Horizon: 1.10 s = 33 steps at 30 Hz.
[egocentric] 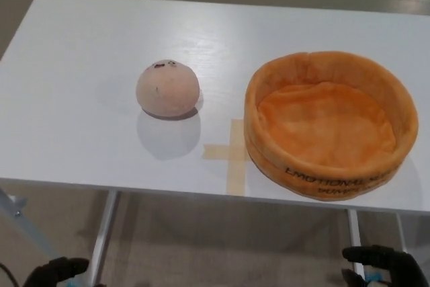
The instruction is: Use the left hand to pick up the pink round toy on the left and place it inside the orange plate on the desk.
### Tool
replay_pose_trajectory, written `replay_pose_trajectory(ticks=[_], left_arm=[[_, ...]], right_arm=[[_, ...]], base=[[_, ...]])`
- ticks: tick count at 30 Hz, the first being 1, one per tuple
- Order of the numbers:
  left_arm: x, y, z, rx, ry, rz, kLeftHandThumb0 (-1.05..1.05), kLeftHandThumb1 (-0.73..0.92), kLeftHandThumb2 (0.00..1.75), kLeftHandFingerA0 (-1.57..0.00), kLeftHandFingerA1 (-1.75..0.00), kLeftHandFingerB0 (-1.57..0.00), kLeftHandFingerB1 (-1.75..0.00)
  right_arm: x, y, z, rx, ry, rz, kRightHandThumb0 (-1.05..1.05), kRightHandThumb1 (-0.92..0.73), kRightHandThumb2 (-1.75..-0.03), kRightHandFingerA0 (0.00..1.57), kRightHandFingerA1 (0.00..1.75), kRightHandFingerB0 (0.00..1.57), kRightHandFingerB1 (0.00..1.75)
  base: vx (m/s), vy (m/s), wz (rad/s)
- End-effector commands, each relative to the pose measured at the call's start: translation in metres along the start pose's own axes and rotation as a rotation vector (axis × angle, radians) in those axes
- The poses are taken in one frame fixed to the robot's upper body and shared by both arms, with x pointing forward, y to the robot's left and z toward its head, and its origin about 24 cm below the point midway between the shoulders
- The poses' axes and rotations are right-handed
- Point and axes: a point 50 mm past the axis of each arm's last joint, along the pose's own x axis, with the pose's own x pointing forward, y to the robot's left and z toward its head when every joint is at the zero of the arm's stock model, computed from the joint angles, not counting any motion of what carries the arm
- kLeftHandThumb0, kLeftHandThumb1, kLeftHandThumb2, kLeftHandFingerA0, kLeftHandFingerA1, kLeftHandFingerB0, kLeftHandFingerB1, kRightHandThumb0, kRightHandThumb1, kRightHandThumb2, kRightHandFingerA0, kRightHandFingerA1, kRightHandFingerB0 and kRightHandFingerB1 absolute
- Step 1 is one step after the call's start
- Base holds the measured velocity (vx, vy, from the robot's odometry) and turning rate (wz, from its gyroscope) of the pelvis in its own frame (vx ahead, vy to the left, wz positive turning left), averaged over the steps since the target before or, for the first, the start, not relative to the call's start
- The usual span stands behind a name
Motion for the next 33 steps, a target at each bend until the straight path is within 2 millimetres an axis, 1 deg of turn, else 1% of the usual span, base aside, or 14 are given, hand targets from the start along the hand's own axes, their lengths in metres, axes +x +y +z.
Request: replay_pose_trajectory(ticks=[1, 4, 6, 10, 11, 12, 16, 17, 20, 26, 28, 29, 30, 33], left_arm=[[-0.002, 0.000, -0.004, 0.002, -0.019, -0.015, -0.22, 0.63, 0.59, -0.50, -0.41, -0.37, -0.34], [-0.003, 0.000, -0.006, 0.003, -0.019, -0.019, -0.22, 0.63, 0.59, -0.47, -0.40, -0.36, -0.33], [-0.003, -0.002, -0.007, 0.008, -0.029, -0.018, -0.19, 0.64, 0.59, -0.36, -0.38, -0.34, -0.32], [-0.005, -0.004, -0.007, 0.016, -0.056, -0.038, -0.22, 0.63, 0.59, -0.28, -0.36, -0.32, -0.31], [-0.005, -0.004, -0.006, 0.026, -0.074, -0.057, -0.23, 0.62, 0.59, -0.28, -0.35, -0.31, -0.31], [-0.007, -0.005, -0.005, 0.041, -0.102, -0.090, -0.23, 0.61, 0.59, -0.19, -0.34, -0.26, -0.30], [-0.011, -0.007, 0.000, 0.095, -0.185, -0.203, -0.22, 0.62, 0.58, -0.12, -0.32, -0.21, -0.28], [-0.016, -0.006, 0.005, 0.145, -0.241, -0.282, -0.23, 0.60, 0.60, -0.09, -0.25, -0.14, -0.28], [-0.024, -0.005, 0.013, 0.228, -0.323, -0.371, -0.24, 0.56, 0.63, -0.09, -0.21, -0.09, -0.27], [-0.045, -0.004, 0.029, 0.356, -0.467, -0.518, -0.24, 0.57, 0.63, -0.07, -0.23, -0.09, -0.25], [-0.059, -0.004, 0.038, 0.453, -0.537, -0.581, -0.33, 0.59, 0.61, -0.09, -0.25, -0.10, -0.26], [-0.067, -0.006, 0.043, 0.470, -0.570, -0.633, -0.22, 0.61, 1.04, -0.01, -0.50, 0.00, -0.47], [-0.073, -0.008, 0.047, 0.496, -0.593, -0.656, -0.36, 0.58, 0.65, -0.12, -0.33, -0.11, -0.29], [-0.089, -0.014, 0.058, 0.549, -0.651, -0.738, -0.33, 0.57, 0.64, -0.17, -0.32, -0.15, -0.30]], right_arm=[[-0.002, 0.000, -0.004, 0.021, -0.016, -0.018, -0.32, -0.58, -0.57, 0.77, 0.67, 0.67, 0.49], [-0.003, 0.000, -0.006, 0.026, -0.017, -0.013, -0.31, -0.58, -0.57, 0.74, 0.65, 0.65, 0.50], [-0.003, 0.000, -0.008, 0.035, -0.018, -0.019, -0.32, -0.57, -0.56, 0.73, 0.64, 0.65, 0.51], [-0.004, 0.000, -0.010, 0.023, -0.020, -0.019, -0.32, -0.59, -0.56, 0.71, 0.62, 0.65, 0.50], [-0.004, 0.000, -0.010, 0.028, -0.018, -0.020, -0.30, -0.58, -0.57, 0.69, 0.61, 0.64, 0.51], [-0.004, 0.000, -0.010, 0.031, -0.018, -0.021, -0.30, -0.58, -0.57, 0.69, 0.62, 0.65, 0.51], [-0.004, -0.001, -0.009, 0.032, -0.020, -0.023, -0.30, -0.57, -0.57, 0.69, 0.61, 0.64, 0.51], [-0.004, -0.001, -0.008, 0.027, -0.020, -0.023, -0.32, -0.58, -0.56, 0.69, 0.61, 0.64, 0.51], [-0.003, -0.001, -0.007, 0.029, -0.022, -0.023, -0.32, -0.58, -0.56, 0.68, 0.61, 0.65, 0.51], [-0.003, -0.002, -0.006, 0.034, -0.028, -0.023, -0.30, -0.58, -0.57, 0.68, 0.63, 0.65, 0.52], [-0.003, -0.001, -0.006, 0.034, -0.030, -0.023, -0.30, -0.59, -0.57, 0.69, 0.64, 0.65, 0.52], [-0.003, -0.001, -0.007, 0.023, -0.031, -0.022, -0.31, -0.59, -0.57, 0.68, 0.62, 0.64, 0.51], [-0.003, -0.001, -0.007, 0.017, -0.030, -0.021, -0.32, -0.59, -0.57, 0.69, 0.62, 0.64, 0.50], [-0.003, -0.001, -0.006, 0.021, -0.030, -0.022, -0.32, -0.59, -0.56, 0.68, 0.61, 0.64, 0.50]], base=[[0.00, 0.000, 0.00], [0.00, 0.000, 0.00], [0.00, 0.000, 0.00], [0.00, 0.000, 0.00], [0.00, 0.000, 0.00], [0.00, 0.000, 0.00], [0.00, 0.000, 0.00], [0.00, 0.000, 0.00], [0.00, 0.000, 0.00], [0.00, 0.000, 0.00], [0.00, 0.000, 0.00], [0.00, 0.000, 0.00], [0.00, 0.000, 0.00], [0.00, 0.000, 0.00]])
